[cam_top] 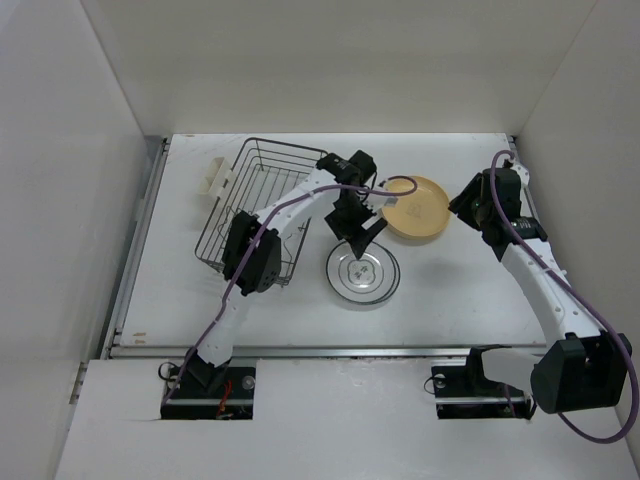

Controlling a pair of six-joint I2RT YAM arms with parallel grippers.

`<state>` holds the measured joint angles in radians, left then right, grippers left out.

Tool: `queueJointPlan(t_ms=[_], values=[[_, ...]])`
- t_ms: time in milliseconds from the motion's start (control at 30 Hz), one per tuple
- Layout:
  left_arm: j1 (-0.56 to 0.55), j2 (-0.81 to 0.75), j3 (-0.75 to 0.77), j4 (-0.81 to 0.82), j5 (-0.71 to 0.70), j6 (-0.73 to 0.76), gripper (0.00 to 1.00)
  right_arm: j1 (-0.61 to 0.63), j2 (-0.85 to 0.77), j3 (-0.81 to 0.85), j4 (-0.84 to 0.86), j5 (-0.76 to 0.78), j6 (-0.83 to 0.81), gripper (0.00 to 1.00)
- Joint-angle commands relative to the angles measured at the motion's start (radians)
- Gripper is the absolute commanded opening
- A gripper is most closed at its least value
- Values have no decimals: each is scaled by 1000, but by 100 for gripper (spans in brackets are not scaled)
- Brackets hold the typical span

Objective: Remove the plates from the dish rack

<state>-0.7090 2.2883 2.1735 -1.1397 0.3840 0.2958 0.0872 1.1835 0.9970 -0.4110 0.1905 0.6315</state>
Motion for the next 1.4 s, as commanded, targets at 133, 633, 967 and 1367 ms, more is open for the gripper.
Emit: queueJointPlan(t_ms=[133, 633, 967, 1367], values=[[25, -168, 66, 73, -60, -53, 88, 6, 2, -1, 37, -11, -16, 48], [617, -384, -77, 72, -531, -218, 100, 40, 131, 51, 104, -49, -56, 48], [819, -489, -493, 92, -181, -143, 91, 49, 342, 224, 124, -59, -65, 48], [901, -325, -471, 87, -151, -211, 0, 49, 409, 284, 115, -39, -65, 48]])
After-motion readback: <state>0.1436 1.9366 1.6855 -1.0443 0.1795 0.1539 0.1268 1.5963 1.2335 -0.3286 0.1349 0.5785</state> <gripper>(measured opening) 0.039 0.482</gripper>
